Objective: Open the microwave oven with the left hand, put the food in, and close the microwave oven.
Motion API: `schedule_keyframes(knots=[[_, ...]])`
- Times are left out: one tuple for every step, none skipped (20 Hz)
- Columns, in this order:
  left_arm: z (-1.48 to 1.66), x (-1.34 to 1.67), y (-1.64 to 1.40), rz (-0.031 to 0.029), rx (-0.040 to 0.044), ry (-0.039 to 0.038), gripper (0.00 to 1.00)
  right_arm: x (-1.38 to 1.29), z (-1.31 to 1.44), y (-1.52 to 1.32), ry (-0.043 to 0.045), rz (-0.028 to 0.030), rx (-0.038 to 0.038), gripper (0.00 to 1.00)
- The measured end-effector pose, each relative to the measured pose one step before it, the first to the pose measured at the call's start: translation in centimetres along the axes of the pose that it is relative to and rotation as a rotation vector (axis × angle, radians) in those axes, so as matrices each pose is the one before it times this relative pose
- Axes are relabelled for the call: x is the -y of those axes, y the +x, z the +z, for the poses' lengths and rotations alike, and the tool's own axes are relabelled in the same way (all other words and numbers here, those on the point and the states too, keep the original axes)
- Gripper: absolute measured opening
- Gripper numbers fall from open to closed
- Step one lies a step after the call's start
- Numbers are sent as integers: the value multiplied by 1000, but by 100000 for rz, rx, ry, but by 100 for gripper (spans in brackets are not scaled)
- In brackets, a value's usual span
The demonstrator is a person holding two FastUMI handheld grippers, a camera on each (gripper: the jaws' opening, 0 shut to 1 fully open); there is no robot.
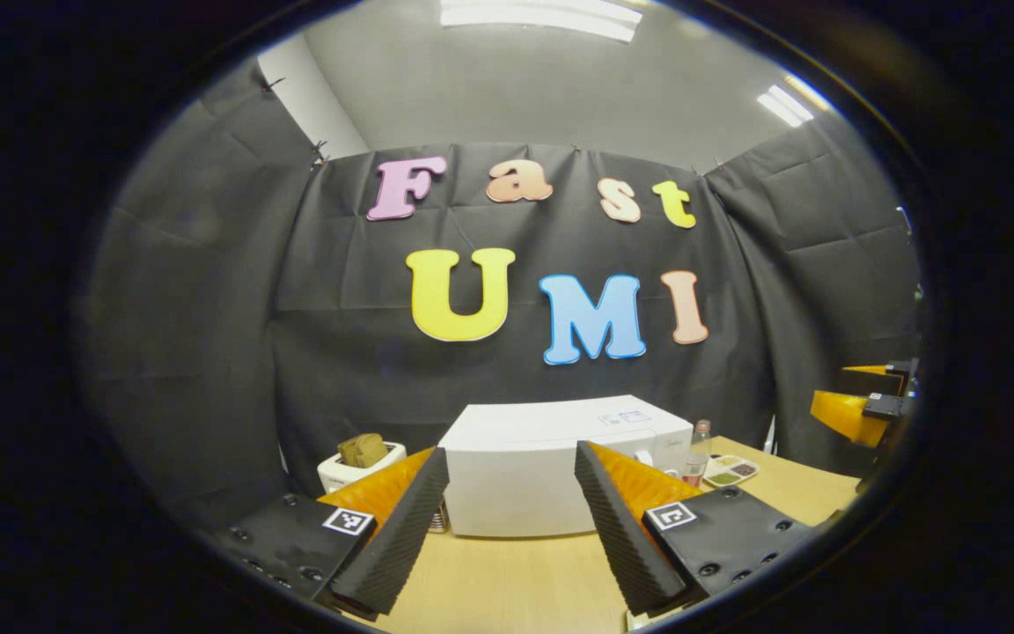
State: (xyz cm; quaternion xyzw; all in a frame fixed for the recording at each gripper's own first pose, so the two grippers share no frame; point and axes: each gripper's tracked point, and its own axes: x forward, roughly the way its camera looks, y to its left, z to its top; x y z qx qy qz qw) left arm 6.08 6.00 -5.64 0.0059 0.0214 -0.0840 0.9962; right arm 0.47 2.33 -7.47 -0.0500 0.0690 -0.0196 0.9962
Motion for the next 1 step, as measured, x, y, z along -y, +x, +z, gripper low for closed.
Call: schedule_keyframes(knots=[[-61, -155, -15, 44, -157, 526, 95, -116, -207, -137, 388, 1, -410, 97]])
